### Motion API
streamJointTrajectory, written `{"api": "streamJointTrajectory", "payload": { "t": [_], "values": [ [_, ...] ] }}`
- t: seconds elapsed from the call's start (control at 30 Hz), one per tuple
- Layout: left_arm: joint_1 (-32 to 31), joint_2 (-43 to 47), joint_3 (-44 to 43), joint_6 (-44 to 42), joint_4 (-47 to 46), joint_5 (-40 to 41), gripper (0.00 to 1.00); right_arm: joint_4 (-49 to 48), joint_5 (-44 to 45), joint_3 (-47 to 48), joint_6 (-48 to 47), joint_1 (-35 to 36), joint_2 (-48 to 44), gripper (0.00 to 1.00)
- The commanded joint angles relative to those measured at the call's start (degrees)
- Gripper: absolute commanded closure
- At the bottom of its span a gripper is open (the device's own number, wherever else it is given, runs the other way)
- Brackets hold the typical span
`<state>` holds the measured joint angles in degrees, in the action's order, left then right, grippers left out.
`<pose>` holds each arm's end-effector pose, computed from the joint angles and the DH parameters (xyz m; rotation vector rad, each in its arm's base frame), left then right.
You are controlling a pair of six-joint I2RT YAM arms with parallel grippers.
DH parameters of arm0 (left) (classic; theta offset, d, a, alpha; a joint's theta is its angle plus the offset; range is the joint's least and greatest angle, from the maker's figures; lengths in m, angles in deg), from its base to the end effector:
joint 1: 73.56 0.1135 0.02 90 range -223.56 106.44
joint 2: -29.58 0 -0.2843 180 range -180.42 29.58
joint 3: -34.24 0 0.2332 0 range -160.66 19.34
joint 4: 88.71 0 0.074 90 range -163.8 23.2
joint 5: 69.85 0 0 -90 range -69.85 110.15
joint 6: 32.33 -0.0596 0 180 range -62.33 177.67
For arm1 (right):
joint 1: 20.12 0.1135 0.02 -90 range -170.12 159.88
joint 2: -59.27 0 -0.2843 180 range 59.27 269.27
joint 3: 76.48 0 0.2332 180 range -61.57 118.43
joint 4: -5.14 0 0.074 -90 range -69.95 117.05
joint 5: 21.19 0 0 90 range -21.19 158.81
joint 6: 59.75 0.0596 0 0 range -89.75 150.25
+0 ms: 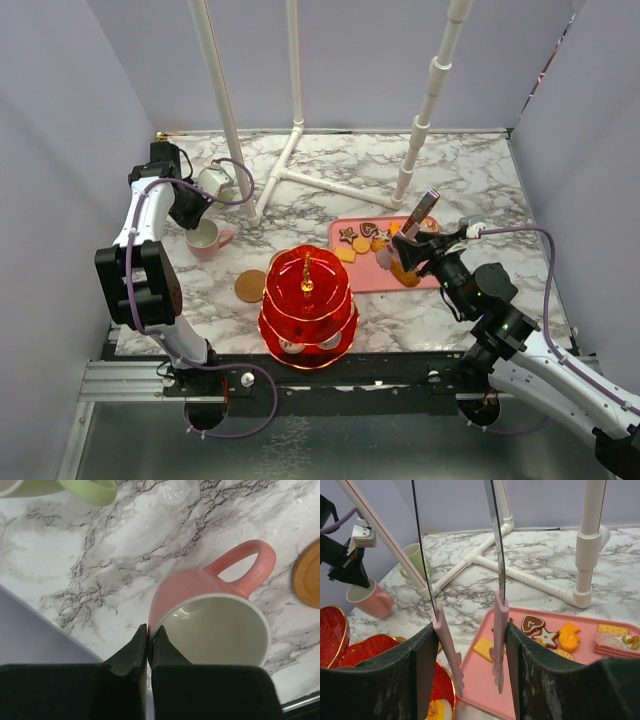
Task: Serve the afternoon tea
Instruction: Place the cup at the center of the board, then pick up the desert table from the center of the board.
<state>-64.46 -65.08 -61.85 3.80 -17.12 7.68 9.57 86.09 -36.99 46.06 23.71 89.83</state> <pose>0.3191 0.0381 0.2783 1.0897 2.5085 -0.0050 0.1104 0.0815 0.3045 -0.1244 1.5214 0.6117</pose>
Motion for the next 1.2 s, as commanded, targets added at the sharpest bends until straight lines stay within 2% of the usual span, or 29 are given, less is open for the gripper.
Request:
{"api": "streamJointTrajectory", "payload": {
  "t": [0.0,0.2,0.23,0.37,0.53,0.63,0.67,0.77,1.0,1.17],
  "values": [
    [1.6,-4.6,-2.6,0.3,-4.5,-5.0,1.00,-1.6,-0.4,-0.1,-0.3,0.3,-0.2,0.46],
    [2.5,-8.5,-3.8,0.9,-6.4,-5.3,1.00,-3.9,0.9,-1.3,0.0,0.3,2.2,0.46],
    [2.5,-8.7,-3.7,1.2,-6.6,-5.6,0.97,-4.5,1.4,-1.4,-0.1,0.3,2.8,0.46],
    [2.5,-7.4,-2.5,1.4,-7.2,-5.8,0.69,-6.7,1.9,-1.3,-1.2,0.3,5.2,0.46],
    [3.2,-2.8,-0.2,0.4,-6.5,-5.0,0.42,-8.5,2.1,-1.2,-1.8,0.3,7.7,0.46],
    [4.1,0.0,-0.7,0.3,-3.9,-5.5,0.16,-9.4,1.9,-1.3,-2.0,0.3,8.4,0.46],
    [4.4,0.9,-1.2,0.3,-2.7,-5.9,0.13,-9.7,2.0,-1.4,-2.0,0.3,8.5,0.46],
    [5.5,2.8,-4.1,-0.1,2.1,-8.7,0.09,-10.3,1.8,-1.5,-2.2,0.3,8.9,0.46],
    [6.0,7.0,-17.4,-6.8,24.8,-21.5,0.04,-10.5,2.0,-1.3,-2.9,0.3,9.0,0.46],
    [5.0,17.7,-18.4,-3.7,25.3,-29.9,0.01,-11.2,2.1,-1.6,-3.1,0.3,9.3,0.46]
  ]
}}
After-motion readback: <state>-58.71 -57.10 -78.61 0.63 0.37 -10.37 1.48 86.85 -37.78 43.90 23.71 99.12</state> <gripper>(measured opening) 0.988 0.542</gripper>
